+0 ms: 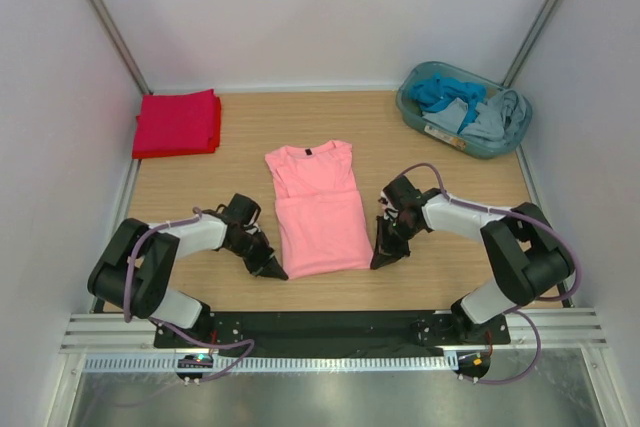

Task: Fold and stack the t-shirts
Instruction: Fold the tshirt

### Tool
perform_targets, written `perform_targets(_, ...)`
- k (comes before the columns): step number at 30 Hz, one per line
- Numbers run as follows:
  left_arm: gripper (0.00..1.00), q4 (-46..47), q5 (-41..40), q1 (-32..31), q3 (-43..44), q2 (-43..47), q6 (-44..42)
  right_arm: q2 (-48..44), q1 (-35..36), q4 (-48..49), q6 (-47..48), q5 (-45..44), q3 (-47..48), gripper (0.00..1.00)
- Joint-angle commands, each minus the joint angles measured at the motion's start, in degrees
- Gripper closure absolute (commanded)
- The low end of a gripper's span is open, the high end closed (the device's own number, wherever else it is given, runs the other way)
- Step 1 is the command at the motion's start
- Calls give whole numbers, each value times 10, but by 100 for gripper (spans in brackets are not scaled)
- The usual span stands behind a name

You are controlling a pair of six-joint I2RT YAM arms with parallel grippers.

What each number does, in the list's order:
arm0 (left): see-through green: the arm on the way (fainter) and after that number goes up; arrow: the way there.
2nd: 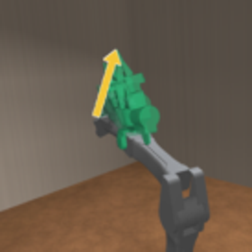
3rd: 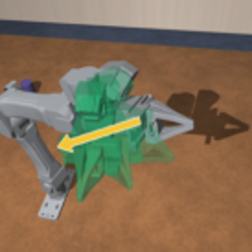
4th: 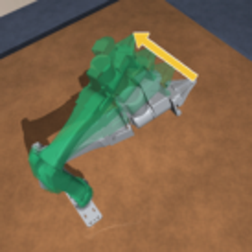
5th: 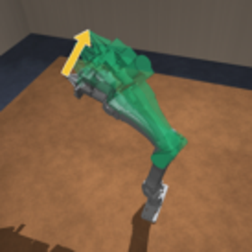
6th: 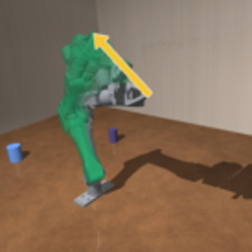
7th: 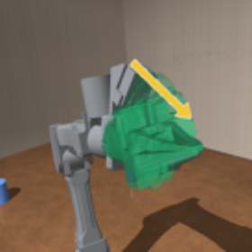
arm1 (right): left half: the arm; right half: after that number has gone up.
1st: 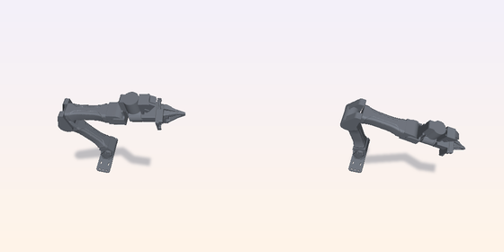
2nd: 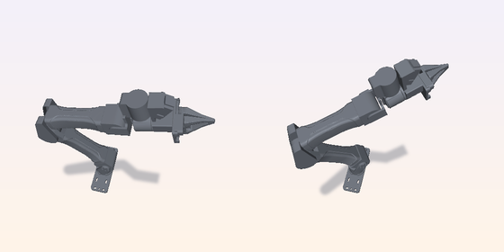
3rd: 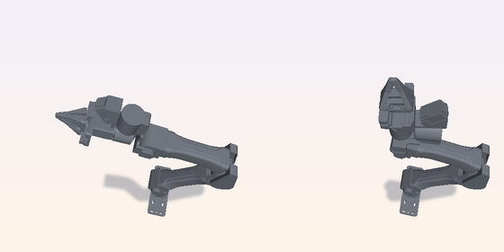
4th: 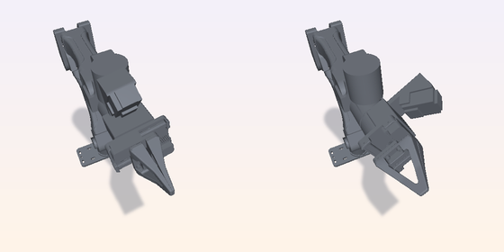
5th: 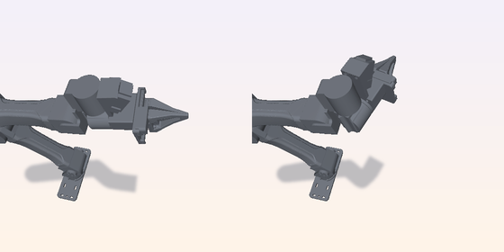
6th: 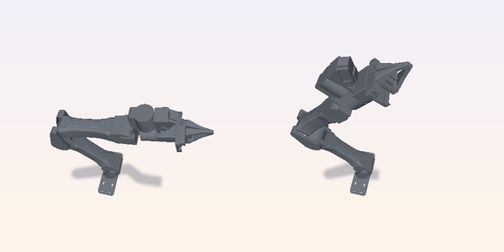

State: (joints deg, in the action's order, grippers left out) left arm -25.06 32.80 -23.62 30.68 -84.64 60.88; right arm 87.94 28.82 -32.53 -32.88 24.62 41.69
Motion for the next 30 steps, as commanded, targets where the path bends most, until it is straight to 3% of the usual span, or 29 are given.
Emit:
perform_targets(1, 100, 17, -15, -3, 0, 3, -1, -27, 4, -5, 4, -4, 12, 99)
perform_targets(14, 100, -142, -56, -2, 73, 116, 29, -107, 4, -75, -3, -29, 41, 99)
perform_targets(23, 100, -263, -142, 2, 194, 148, 29, -132, 3, -148, 6, -80, 144, 99)
perform_targets(30, 100, -296, -164, 54, 276, 130, 9, -81, -1, -183, 37, -133, 254, 99)
